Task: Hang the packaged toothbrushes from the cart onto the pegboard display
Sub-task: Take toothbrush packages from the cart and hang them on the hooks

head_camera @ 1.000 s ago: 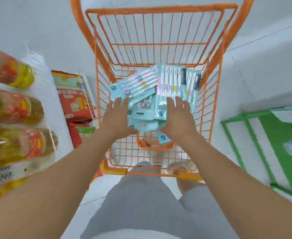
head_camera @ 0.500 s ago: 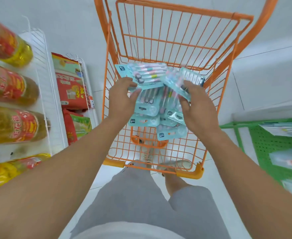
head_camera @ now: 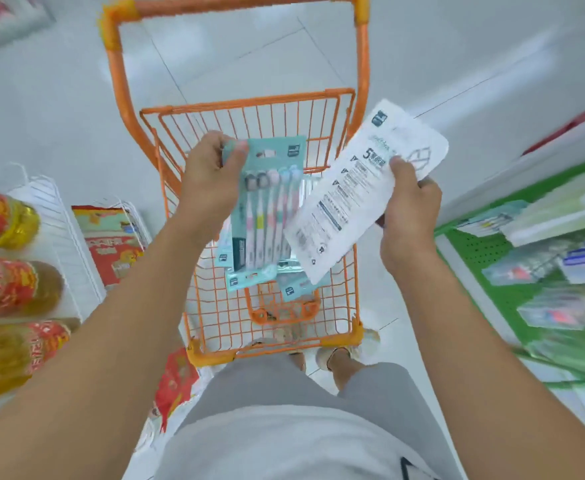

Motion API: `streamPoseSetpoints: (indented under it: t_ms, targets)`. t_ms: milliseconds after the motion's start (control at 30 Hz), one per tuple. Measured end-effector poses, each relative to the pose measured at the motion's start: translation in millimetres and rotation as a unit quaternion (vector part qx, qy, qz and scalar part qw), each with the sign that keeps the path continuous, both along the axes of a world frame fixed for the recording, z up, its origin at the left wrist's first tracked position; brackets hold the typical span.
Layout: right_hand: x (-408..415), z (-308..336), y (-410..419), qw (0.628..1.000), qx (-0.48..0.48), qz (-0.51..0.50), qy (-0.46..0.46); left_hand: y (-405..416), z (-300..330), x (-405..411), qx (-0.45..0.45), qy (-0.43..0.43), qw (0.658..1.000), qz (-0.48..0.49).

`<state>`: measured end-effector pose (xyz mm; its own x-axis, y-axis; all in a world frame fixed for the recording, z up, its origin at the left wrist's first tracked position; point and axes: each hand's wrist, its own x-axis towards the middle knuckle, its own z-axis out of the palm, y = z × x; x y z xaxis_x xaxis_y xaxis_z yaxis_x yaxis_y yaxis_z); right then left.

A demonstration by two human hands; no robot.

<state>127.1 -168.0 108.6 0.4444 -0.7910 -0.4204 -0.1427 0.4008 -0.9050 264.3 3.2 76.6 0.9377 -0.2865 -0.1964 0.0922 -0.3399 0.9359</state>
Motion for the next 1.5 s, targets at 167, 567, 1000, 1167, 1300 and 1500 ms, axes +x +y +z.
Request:
streamPoseSetpoints:
  t_ms: [167,567,1000,1167,1300,1500]
  targets:
    - [-27,22,7,0.978,-0.176,0.085,0.069,-60,21,-47,-0.015,0.061,0.996,-0.062]
    - [-136,3,-54,0.947,-0.157,0.263,0.097,-150,42,-138,-0.175,0.353,0.909,-0.134]
    - [-235,-52,-110,0.929,-0.120,0.140,0.321,-222,-14,-237,-0.147,0.436,0.857,-0.232]
    - [-250,-114,-122,0.953,-0.093,0.107,0.267,-245,-68,-243,-0.078,0.380,0.886,-0.255]
    - [-262,-182,-142,0.984,0.005,0.051,0.170,-267,-139,-223,-0.019,0.330,0.913,-0.238]
    - [-251,-295,-174,0.991,0.107,-0.062,0.055,-315,-243,-194,0.027,0.243,0.915,-0.320]
